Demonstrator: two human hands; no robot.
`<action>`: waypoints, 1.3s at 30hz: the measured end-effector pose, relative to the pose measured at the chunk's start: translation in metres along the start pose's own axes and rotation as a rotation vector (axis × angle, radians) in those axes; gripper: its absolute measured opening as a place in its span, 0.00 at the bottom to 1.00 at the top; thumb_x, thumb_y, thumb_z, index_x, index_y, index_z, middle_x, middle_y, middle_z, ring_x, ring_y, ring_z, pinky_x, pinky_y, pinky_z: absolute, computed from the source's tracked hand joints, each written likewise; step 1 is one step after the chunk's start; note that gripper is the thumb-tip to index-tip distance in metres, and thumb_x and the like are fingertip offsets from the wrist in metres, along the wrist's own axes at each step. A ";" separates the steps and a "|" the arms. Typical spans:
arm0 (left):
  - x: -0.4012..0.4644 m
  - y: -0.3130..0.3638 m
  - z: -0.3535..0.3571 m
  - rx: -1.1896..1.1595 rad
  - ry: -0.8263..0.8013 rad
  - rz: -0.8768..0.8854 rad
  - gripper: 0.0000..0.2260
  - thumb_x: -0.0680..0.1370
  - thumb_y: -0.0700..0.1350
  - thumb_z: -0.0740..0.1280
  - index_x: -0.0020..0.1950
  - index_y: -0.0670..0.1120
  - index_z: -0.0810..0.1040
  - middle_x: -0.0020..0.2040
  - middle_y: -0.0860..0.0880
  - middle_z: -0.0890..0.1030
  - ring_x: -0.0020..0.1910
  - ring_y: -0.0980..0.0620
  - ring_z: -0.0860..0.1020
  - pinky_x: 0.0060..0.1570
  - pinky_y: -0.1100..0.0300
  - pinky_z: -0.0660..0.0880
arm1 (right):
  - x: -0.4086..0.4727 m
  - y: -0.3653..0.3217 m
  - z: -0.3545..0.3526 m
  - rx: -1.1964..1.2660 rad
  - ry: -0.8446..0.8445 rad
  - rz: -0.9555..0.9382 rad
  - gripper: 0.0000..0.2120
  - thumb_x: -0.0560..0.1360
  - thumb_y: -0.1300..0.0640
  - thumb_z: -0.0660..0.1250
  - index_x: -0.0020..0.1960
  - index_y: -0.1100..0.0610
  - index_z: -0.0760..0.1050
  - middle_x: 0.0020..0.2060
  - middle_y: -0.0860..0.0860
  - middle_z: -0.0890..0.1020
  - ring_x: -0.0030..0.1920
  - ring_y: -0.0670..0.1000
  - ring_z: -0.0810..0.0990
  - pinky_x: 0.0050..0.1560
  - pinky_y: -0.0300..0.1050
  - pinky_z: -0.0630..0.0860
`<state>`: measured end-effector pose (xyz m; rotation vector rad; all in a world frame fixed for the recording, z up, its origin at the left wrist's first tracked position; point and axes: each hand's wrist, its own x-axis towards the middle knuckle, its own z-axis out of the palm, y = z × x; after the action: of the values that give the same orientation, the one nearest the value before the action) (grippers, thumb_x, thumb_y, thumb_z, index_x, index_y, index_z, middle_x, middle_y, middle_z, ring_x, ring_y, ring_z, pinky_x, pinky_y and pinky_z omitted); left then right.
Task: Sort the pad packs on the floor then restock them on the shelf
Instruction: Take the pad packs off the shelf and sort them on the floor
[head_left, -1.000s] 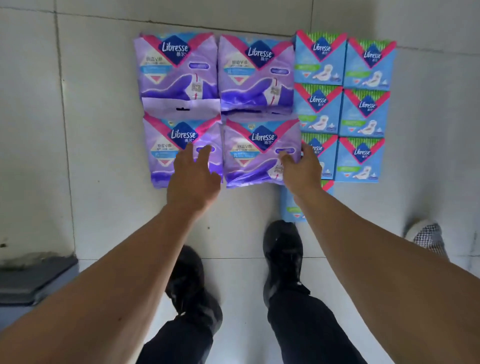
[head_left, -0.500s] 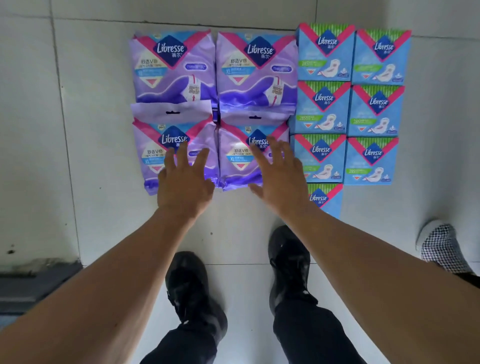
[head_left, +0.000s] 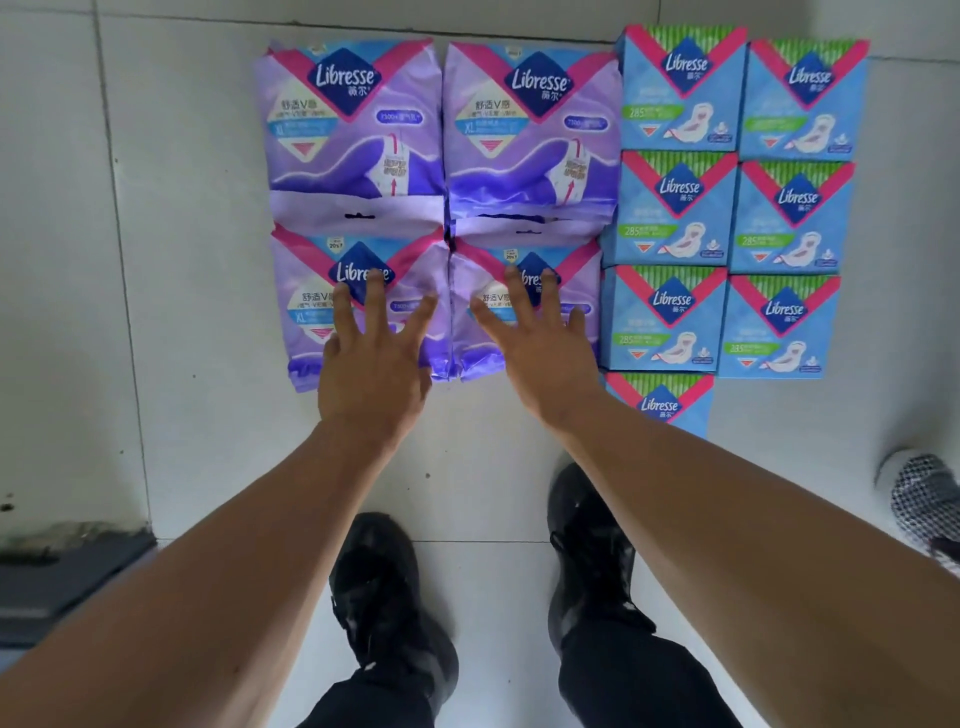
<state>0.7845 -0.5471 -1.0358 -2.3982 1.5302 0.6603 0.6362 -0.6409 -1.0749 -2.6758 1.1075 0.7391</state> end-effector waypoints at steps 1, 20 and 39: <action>0.001 0.001 0.001 0.010 0.003 0.009 0.31 0.76 0.50 0.70 0.76 0.55 0.61 0.77 0.39 0.56 0.73 0.30 0.56 0.55 0.39 0.74 | 0.003 -0.001 0.001 -0.008 0.004 -0.006 0.28 0.71 0.60 0.69 0.69 0.45 0.72 0.71 0.59 0.71 0.67 0.68 0.72 0.50 0.65 0.78; -0.081 -0.006 -0.128 -0.103 0.114 -0.035 0.23 0.73 0.51 0.69 0.68 0.49 0.72 0.65 0.42 0.74 0.65 0.39 0.72 0.54 0.46 0.74 | -0.085 -0.014 -0.162 0.088 0.176 -0.117 0.28 0.73 0.44 0.67 0.70 0.53 0.70 0.66 0.57 0.74 0.65 0.62 0.73 0.58 0.61 0.72; -0.400 -0.107 -0.326 -0.402 0.463 -0.922 0.21 0.80 0.57 0.56 0.73 0.54 0.64 0.71 0.50 0.67 0.70 0.47 0.66 0.67 0.48 0.63 | -0.240 -0.206 -0.437 0.043 0.459 -0.881 0.26 0.75 0.44 0.54 0.69 0.54 0.71 0.67 0.55 0.74 0.63 0.60 0.74 0.59 0.60 0.73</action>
<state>0.8208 -0.3158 -0.5639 -3.2838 0.2217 0.2070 0.8023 -0.4833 -0.5865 -2.9228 -0.0897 -0.0582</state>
